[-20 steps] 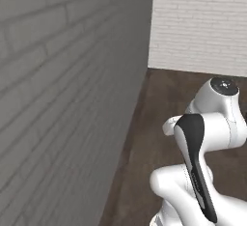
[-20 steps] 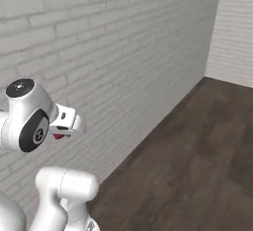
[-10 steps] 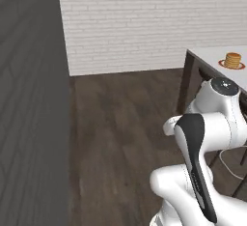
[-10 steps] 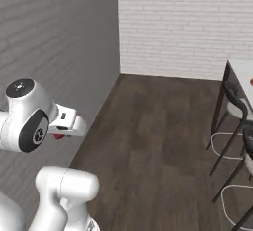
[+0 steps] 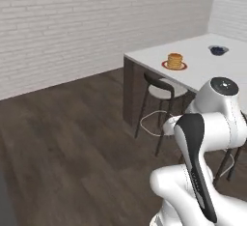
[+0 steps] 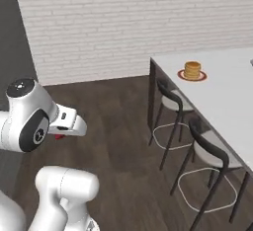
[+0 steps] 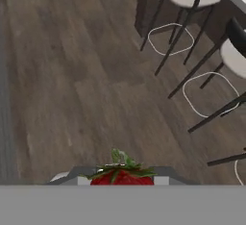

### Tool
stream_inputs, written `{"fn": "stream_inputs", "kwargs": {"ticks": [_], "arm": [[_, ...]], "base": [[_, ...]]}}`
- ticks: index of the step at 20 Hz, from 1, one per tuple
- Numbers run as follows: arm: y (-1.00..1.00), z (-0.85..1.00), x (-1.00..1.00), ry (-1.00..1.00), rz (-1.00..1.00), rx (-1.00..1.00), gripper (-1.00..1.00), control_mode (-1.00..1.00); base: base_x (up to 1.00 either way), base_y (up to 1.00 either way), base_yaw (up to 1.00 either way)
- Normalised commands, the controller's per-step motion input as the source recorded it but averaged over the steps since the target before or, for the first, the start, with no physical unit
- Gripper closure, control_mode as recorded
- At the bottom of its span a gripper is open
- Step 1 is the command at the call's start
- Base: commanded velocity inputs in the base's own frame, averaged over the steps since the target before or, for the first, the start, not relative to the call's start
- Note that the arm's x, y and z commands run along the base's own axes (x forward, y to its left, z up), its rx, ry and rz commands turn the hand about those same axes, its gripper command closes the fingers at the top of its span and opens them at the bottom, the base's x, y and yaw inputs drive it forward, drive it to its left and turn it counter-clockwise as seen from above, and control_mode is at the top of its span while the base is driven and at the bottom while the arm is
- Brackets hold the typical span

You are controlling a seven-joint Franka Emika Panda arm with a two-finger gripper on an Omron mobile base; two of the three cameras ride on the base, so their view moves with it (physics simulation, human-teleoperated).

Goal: Take the strawberry from the fridge and place it on top of the pancake, located on the dining counter.

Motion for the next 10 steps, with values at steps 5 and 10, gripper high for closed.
{"fn": "stream_inputs", "kwargs": {"ticks": [5,10], "arm": [[0.0,0.0,0.0,0.0,0.0,0.0,1.0,1.0],[0.0,0.0,0.0,0.0,0.0,0.0,1.0,1.0]], "base": [[0.6,0.0,-0.77],[0.59,0.12,-0.81]]}}
